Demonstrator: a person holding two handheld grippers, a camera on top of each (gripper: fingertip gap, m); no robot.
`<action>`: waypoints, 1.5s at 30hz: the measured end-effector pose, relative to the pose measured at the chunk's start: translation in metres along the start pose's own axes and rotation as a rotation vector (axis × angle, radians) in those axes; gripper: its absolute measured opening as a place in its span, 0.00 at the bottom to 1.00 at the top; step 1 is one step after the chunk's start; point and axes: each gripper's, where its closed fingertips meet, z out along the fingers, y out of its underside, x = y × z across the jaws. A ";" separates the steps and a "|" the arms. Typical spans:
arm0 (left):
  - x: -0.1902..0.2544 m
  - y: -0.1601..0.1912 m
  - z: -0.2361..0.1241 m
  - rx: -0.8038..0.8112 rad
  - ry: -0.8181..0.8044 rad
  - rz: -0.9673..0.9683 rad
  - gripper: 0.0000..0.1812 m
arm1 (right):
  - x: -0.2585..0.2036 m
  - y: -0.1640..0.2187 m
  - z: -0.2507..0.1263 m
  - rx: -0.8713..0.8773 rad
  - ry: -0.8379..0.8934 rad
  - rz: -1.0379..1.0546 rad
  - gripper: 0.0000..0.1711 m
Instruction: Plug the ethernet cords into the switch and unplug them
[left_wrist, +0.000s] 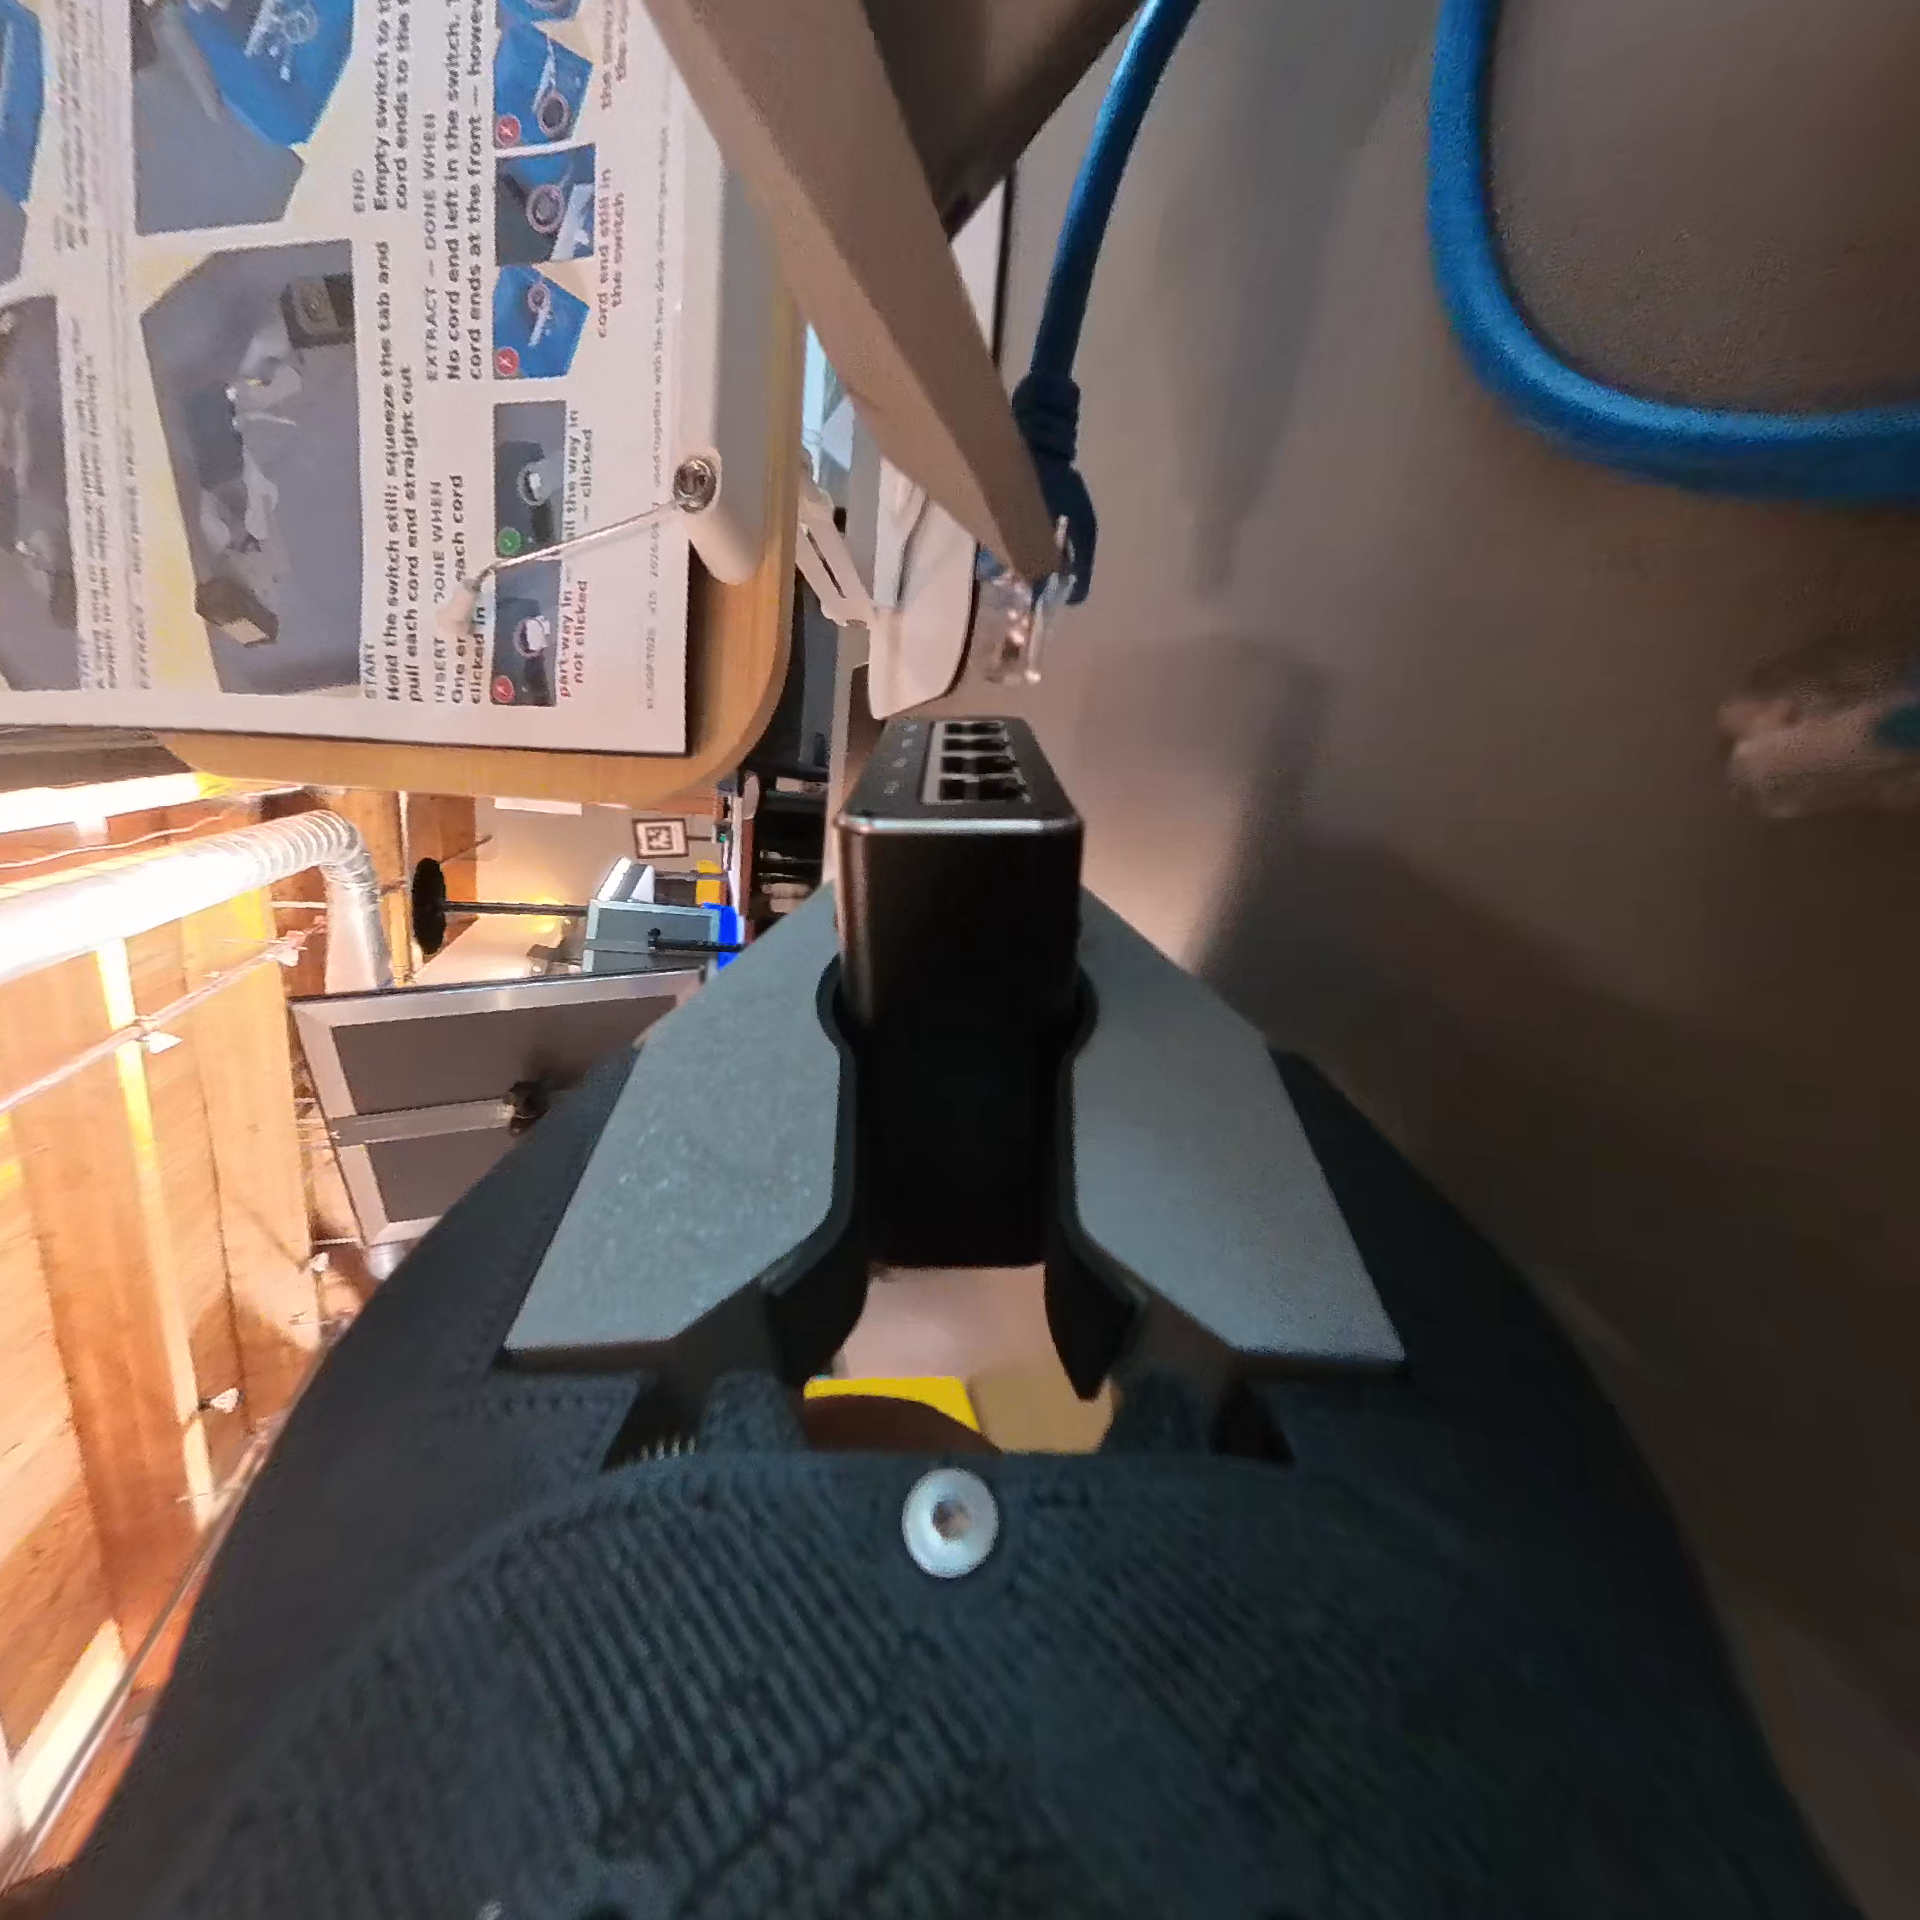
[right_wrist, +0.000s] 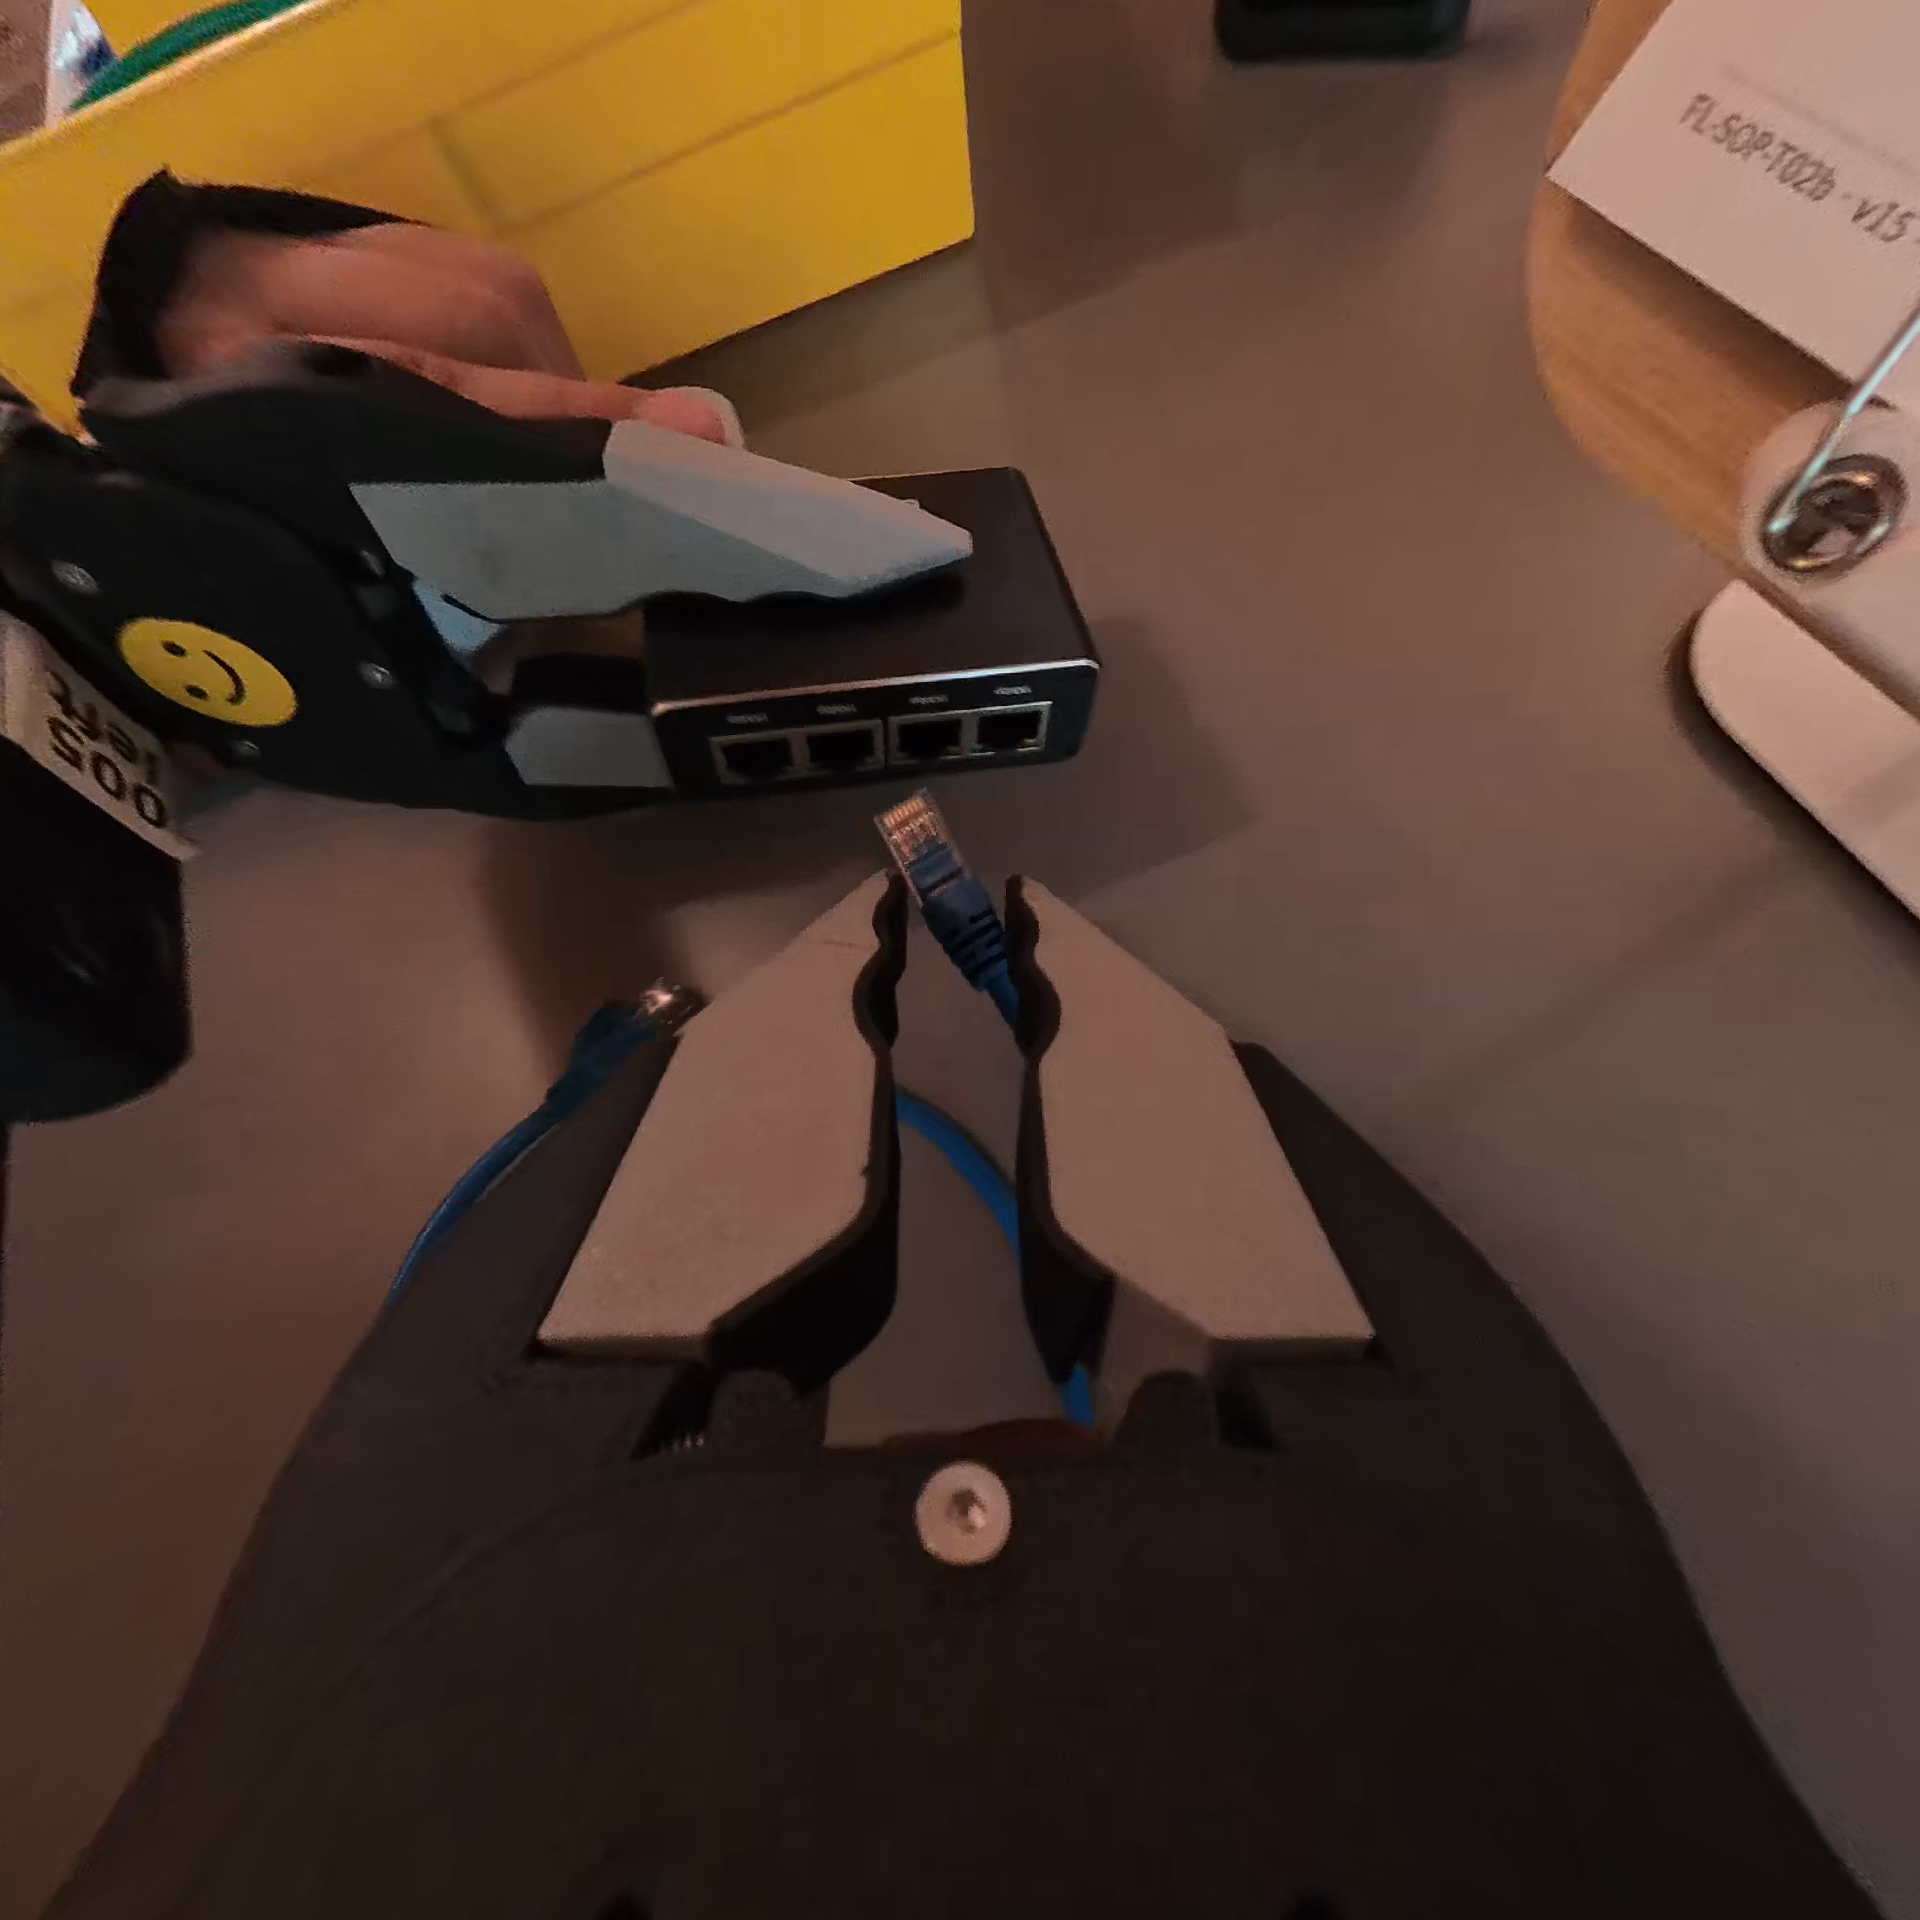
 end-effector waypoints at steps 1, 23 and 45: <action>-0.002 -0.001 0.000 0.000 -0.014 0.006 0.18 | -0.002 0.000 0.000 0.000 0.000 0.017 0.09; -0.002 -0.007 0.001 -0.060 -0.063 0.051 0.18 | -0.011 -0.003 0.000 0.025 0.032 0.172 0.08; -0.006 -0.025 -0.010 0.097 -0.073 0.030 0.18 | -0.030 -0.006 -0.011 0.046 -0.111 0.087 0.05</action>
